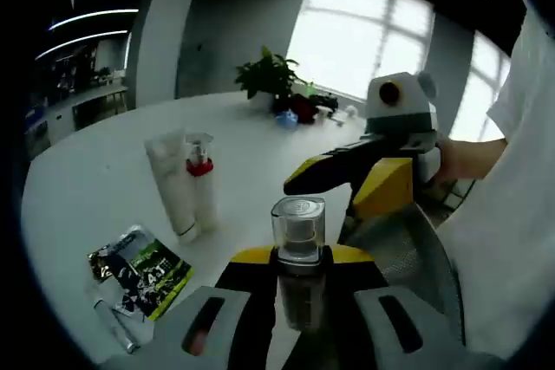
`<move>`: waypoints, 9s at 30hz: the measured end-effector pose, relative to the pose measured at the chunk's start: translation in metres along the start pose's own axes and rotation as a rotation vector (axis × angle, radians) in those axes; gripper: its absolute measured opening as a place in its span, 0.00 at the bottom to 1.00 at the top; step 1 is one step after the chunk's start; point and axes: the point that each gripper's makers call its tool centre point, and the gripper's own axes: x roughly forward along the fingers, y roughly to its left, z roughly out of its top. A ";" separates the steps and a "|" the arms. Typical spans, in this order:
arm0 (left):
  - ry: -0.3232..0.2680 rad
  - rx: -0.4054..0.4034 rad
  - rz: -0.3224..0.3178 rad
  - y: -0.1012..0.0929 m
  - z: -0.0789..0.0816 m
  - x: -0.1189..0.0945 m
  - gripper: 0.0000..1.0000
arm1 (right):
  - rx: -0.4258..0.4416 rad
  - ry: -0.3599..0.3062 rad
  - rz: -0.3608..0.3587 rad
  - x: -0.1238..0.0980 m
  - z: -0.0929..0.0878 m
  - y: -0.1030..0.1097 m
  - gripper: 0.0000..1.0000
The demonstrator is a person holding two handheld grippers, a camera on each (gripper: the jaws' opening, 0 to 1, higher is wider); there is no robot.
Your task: Arrange the skincare products in the storage area until every visible bottle or jar stands upright without overlapping.
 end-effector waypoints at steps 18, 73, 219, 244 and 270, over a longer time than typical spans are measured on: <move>0.044 0.049 -0.018 0.016 -0.003 0.021 0.19 | -0.035 -0.012 -0.124 0.009 -0.002 -0.030 0.21; 0.121 0.205 0.015 0.109 -0.024 0.128 0.18 | -0.269 0.144 -0.380 0.023 -0.012 -0.159 0.21; 0.190 -0.274 0.455 0.095 -0.120 -0.083 0.89 | -0.134 0.257 -0.399 -0.039 -0.068 -0.090 1.00; 0.326 -0.361 0.561 0.167 -0.125 -0.083 0.71 | -0.083 0.254 -0.434 -0.040 -0.070 -0.113 0.97; 0.495 -0.434 0.609 0.250 -0.135 -0.059 0.41 | -0.025 0.260 -0.456 -0.033 -0.079 -0.124 0.95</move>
